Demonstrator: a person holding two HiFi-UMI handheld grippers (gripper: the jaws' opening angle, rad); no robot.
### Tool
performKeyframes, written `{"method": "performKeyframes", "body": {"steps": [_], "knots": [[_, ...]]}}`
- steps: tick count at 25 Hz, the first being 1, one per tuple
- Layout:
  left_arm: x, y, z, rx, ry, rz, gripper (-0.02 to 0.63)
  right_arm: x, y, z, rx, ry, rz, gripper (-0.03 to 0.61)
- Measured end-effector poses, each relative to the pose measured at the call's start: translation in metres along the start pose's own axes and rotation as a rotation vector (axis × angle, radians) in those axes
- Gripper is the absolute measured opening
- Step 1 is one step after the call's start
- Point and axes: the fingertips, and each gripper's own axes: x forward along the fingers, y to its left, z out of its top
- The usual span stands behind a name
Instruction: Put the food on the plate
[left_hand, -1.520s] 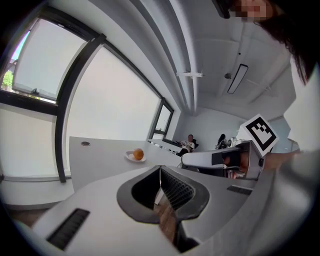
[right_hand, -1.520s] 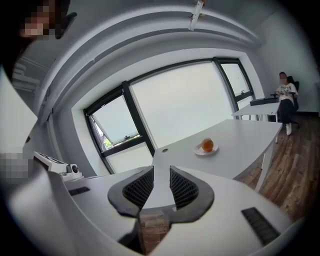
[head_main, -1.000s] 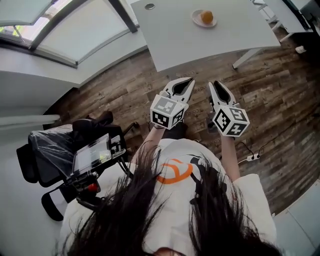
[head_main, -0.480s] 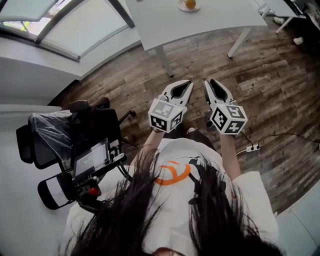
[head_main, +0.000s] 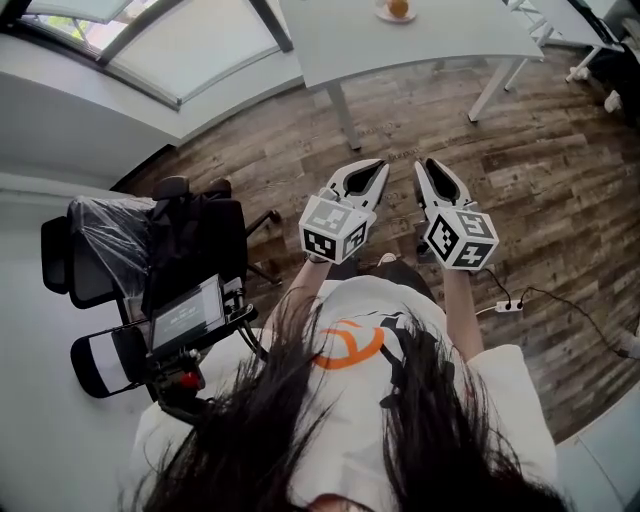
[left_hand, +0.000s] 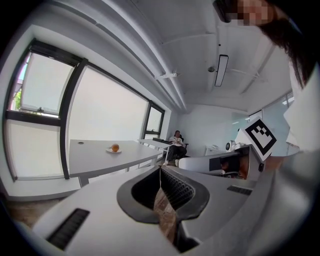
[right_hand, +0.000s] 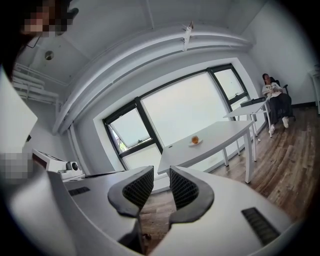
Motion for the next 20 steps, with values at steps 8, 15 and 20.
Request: {"method": "performKeyframes", "body": {"steps": [8, 15, 20], "knots": [[-0.039, -0.008, -0.009, 0.028, 0.004, -0.033, 0.006, -0.012, 0.034, -0.013, -0.002, -0.025, -0.006, 0.107], [-0.149, 0.015, -0.043, 0.018, 0.009, -0.038, 0.006, -0.028, 0.129, -0.063, -0.016, -0.038, -0.032, 0.107], [-0.161, 0.018, -0.054, -0.004, 0.021, -0.041, 0.006, -0.039, 0.137, -0.083, -0.006, -0.01, -0.057, 0.107]]}}
